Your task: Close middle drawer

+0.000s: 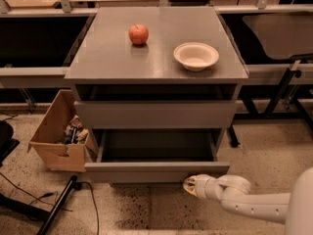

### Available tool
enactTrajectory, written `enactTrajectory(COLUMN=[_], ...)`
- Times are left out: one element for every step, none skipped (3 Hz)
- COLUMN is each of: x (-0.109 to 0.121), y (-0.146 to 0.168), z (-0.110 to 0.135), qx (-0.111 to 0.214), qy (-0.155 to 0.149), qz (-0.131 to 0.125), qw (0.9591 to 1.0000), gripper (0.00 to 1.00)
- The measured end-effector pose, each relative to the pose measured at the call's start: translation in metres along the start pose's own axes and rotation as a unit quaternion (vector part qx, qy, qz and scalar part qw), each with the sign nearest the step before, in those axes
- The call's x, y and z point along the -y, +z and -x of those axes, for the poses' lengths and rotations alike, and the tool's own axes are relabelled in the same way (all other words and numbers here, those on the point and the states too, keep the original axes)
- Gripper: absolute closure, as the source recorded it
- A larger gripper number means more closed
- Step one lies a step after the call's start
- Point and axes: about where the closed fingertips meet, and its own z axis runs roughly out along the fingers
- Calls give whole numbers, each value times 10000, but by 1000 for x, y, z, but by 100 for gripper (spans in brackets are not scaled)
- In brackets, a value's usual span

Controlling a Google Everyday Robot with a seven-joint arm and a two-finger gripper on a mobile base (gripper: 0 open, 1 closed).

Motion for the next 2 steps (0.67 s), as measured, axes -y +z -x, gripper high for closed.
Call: enactTrajectory(x=[4, 28], y=[7, 24], z=[-3, -10], qx=[52, 196], qy=[-15, -94], qz=[-43, -143], qw=[10000, 9997], gripper=[100, 100])
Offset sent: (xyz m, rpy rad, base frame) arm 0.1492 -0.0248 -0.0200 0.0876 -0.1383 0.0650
